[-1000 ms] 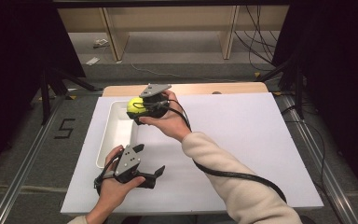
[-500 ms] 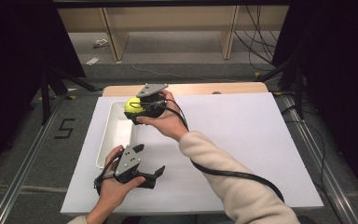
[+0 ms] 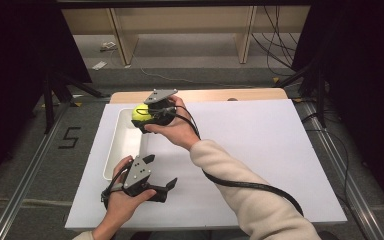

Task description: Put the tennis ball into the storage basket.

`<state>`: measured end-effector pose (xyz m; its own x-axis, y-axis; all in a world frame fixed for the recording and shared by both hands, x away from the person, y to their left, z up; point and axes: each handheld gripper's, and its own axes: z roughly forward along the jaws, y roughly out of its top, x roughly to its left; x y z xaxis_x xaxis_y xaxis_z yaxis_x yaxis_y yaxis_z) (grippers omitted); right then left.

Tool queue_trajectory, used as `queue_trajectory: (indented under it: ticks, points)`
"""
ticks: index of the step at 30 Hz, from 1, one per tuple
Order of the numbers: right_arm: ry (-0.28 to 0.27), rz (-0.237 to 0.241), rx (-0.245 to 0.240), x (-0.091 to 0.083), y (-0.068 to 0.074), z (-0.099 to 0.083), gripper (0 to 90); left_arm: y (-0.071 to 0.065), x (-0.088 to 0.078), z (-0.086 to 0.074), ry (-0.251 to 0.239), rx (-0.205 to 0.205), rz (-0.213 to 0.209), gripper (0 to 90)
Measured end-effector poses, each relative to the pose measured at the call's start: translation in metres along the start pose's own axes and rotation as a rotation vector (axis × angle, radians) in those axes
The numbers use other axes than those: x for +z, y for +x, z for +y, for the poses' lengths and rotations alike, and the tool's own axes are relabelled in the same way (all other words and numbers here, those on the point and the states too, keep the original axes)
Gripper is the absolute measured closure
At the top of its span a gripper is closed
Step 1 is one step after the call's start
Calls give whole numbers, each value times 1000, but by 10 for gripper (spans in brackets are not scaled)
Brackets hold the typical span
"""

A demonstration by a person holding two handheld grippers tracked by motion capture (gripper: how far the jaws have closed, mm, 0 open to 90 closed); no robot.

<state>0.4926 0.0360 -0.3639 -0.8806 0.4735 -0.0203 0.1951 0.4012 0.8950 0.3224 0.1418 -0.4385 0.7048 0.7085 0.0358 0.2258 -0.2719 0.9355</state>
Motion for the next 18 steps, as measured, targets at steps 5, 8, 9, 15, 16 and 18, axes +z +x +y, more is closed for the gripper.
queue_trajectory:
  ticks: [5, 8, 9, 15, 16, 18]
  points:
    - [5, 2, -2, 3, 0, 1, 265, 0, 0, 0, 2, 2, 0, 0]
    - [5, 3, 2, 5, 1, 1, 265, 0, 0, 0, 1, 1, -1, 0]
    - [5, 3, 1, 6, 1, 1, 265, 0, 0, 0, 1, 0, -1, 0]
    - [12, 9, 4, 8, 2, 2, 265, 0, 0, 0, -1, -1, -1, 0]
    - [9, 8, 3, 9, 2, 2, 265, 0, 0, 0, -1, 0, 0, 0]
    - [13, 12, 0, 9, 2, 3, 265, 0, 0, 0, -1, -1, -2, 0]
